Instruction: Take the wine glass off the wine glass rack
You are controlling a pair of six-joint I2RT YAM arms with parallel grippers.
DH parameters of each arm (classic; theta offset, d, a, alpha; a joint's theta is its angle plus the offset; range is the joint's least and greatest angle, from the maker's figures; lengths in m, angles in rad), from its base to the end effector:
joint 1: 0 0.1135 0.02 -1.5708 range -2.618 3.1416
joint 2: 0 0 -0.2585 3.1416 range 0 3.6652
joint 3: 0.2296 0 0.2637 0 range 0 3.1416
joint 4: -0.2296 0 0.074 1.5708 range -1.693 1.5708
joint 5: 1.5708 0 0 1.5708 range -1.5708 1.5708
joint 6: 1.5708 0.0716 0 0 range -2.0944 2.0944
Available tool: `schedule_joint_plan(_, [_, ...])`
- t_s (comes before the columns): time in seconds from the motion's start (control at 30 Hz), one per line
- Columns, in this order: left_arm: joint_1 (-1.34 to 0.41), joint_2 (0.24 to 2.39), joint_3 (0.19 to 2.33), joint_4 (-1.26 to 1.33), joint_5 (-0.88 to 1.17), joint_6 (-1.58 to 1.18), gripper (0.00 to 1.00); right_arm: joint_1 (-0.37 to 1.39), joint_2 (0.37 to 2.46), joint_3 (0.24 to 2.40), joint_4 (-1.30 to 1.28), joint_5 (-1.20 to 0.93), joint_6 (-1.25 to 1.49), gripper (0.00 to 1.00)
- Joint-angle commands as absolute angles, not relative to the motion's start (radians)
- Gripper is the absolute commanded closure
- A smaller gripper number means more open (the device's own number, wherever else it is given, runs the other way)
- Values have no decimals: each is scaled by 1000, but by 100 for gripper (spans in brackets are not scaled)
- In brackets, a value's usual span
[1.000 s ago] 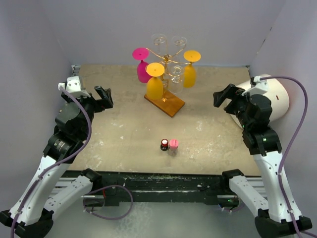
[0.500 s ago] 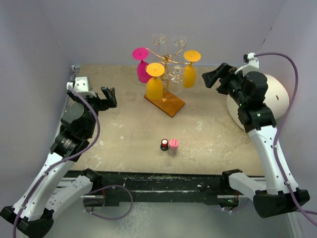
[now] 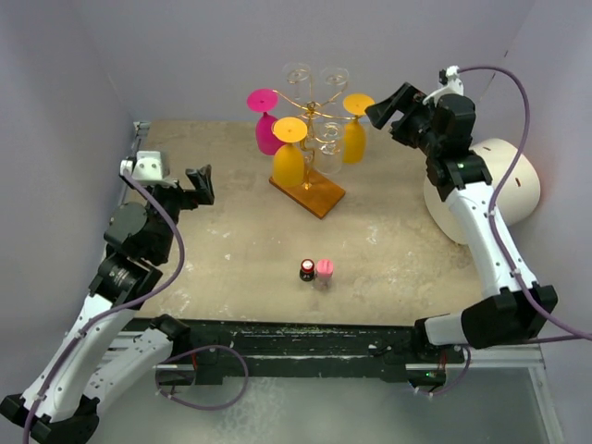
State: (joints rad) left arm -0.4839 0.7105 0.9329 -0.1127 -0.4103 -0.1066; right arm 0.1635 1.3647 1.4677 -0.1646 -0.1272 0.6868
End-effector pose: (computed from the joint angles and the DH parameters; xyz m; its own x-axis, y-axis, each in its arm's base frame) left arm 0.1904 -0.0678 0.4126 0.0883 -0.1566 -0.9837 0.0855 0.9851 -0.1492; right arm 0.3548 0.0677 0.4437 -0.2285 0.5997 -0.7669 -0.1829 0.7472 0.6389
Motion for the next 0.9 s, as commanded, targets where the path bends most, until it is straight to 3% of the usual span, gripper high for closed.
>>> schedule_joint_plan(0.0, [-466,683,927,-62,-392,-61,1,161,1411,1554,-97,-152,705,12])
schedule_joint_plan(0.17, [-451,672,931,-69,-358,-67,1,161,1486,1627,-101,-131,697,16])
schedule_joint_plan(0.6, [-439,659,932,-79,-334,-78,1,161,1618,1707,-110,-196,725,42])
schedule_joint_plan(0.87, [-435,662,933,-80,-330,-80,1,161,1624,1701,-119,-197,730,52])
